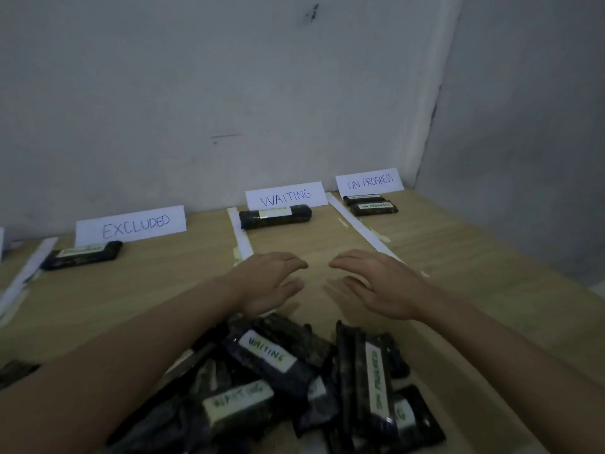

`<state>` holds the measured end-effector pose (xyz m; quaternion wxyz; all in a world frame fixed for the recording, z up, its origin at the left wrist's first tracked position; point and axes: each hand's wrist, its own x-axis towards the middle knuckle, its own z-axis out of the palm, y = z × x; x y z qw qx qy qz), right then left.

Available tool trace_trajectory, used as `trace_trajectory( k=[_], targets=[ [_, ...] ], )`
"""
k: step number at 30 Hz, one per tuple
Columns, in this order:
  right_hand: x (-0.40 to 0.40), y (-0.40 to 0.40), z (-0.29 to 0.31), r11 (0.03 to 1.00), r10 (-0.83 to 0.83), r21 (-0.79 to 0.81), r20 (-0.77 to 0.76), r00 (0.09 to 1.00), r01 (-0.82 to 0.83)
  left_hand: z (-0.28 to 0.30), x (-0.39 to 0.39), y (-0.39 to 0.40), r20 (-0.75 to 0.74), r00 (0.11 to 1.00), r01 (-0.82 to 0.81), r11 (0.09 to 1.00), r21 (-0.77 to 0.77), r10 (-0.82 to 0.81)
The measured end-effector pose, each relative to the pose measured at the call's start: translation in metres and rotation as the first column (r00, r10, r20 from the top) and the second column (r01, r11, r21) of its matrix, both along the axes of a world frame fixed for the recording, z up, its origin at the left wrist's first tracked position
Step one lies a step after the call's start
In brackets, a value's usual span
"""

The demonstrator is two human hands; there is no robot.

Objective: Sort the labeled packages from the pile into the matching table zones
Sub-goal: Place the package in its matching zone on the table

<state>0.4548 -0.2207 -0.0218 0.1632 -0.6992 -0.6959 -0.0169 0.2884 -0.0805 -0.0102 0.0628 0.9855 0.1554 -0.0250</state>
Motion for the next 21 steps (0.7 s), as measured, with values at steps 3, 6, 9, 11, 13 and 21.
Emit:
trace_trajectory(
  k=[3, 6, 9, 11, 13, 21],
  targets=[
    [-0.023, -0.029, 0.003, 0.997, 0.008, -0.073, 0.073, 0.997, -0.003, 0.006, -0.02, -0.019, -0.004, 1.0, 0.03, 0.999, 0.032, -0.03],
    [-0.039, -0.05, 0.004, 0.991, 0.043, -0.132, 0.177, 0.983, -0.02, 0.006, -0.034, -0.036, -0.02, 0.998, 0.057, 0.997, 0.053, -0.056],
    [-0.049, -0.068, 0.004, 0.983, 0.051, -0.185, 0.207, 0.977, -0.012, 0.005, -0.044, -0.052, -0.032, 0.995, 0.094, 0.993, 0.072, -0.092],
    [-0.052, -0.078, 0.003, 0.975, 0.073, -0.221, 0.238, 0.968, -0.019, 0.005, -0.049, -0.062, -0.039, 0.993, 0.112, 0.991, 0.072, -0.11],
    [-0.053, -0.086, 0.0, 0.967, 0.096, -0.255, 0.267, 0.959, -0.025, 0.005, -0.052, -0.071, -0.042, 0.992, 0.124, 0.99, 0.068, -0.122],
    [-0.044, -0.094, -0.005, 0.996, 0.088, 0.016, 0.157, 0.984, -0.092, 0.005, -0.057, -0.093, 0.103, 0.993, 0.072, 0.982, -0.177, -0.054]
  ],
)
